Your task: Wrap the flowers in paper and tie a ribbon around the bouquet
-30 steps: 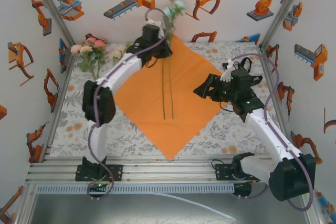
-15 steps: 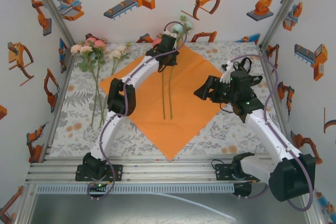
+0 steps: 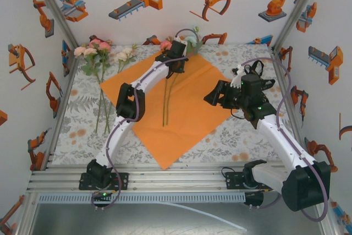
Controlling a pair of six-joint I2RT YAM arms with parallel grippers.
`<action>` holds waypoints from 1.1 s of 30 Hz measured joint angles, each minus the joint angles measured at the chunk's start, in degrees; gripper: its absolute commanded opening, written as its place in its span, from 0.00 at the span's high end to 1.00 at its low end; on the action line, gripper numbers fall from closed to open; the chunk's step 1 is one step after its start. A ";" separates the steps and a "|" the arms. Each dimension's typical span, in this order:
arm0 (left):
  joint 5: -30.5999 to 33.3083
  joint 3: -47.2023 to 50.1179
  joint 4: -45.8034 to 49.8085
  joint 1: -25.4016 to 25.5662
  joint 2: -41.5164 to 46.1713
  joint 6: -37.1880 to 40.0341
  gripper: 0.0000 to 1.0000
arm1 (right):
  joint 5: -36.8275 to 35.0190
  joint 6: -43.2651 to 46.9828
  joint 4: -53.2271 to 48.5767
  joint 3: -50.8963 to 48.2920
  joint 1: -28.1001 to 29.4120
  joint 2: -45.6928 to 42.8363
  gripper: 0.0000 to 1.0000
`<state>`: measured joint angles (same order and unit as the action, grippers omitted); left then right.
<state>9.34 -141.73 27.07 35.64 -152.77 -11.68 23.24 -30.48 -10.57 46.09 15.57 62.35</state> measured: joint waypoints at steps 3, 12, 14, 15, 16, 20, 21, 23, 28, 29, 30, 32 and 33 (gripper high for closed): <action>0.09 1.40 0.33 0.04 0.72 0.26 0.73 | 0.00 -0.04 -0.15 0.00 0.00 0.00 0.29; 0.74 8.44 0.76 0.44 10.71 -0.50 0.67 | -0.37 -0.09 -1.31 0.00 0.00 -1.90 0.29; 1.27 12.02 0.26 0.35 15.30 -0.87 0.67 | -0.39 -0.09 -1.42 0.00 0.00 -2.71 0.29; 1.51 13.99 -0.24 0.22 17.97 -1.05 0.67 | -0.39 -0.09 -1.55 0.00 0.00 -3.04 0.29; 1.60 16.11 -1.27 -0.11 20.50 -1.20 0.68 | -0.39 -0.09 -1.68 0.00 0.00 -3.30 0.29; 1.57 30.36 -5.84 -4.83 33.83 -2.40 0.67 | -0.42 -0.09 -1.79 0.00 0.00 -3.45 0.29; 1.09 34.42 -7.21 -7.50 37.11 -3.10 0.67 | -0.39 -0.09 -1.79 0.00 0.00 -3.45 0.29; 0.22 40.17 -9.11 -13.90 41.38 -4.15 0.68 | -0.37 -0.09 -1.66 0.00 0.00 -3.43 0.29; 0.61 46.95 -10.08 -30.56 42.99 -3.89 0.68 | -0.35 -0.07 -1.36 0.00 0.00 -2.47 0.29; 0.92 47.58 -9.51 -33.27 42.38 -3.54 0.68 | -0.37 -0.07 -1.22 0.00 0.00 -2.05 0.29; 1.09 47.98 -8.96 -35.15 41.79 -3.26 0.68 | -0.37 -0.07 -1.09 0.00 0.00 -1.62 0.29; 1.36 48.41 -8.09 -37.55 40.65 -2.60 0.68 | -0.37 -0.07 -1.07 0.00 0.00 -0.96 0.29; 1.57 48.37 -7.74 -38.51 39.76 -2.21 0.67 | -0.37 -0.04 -1.05 0.00 0.00 -0.70 0.29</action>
<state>10.92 -93.36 19.33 -2.87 -113.01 -13.89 22.87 -30.52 -11.62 46.09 15.57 61.65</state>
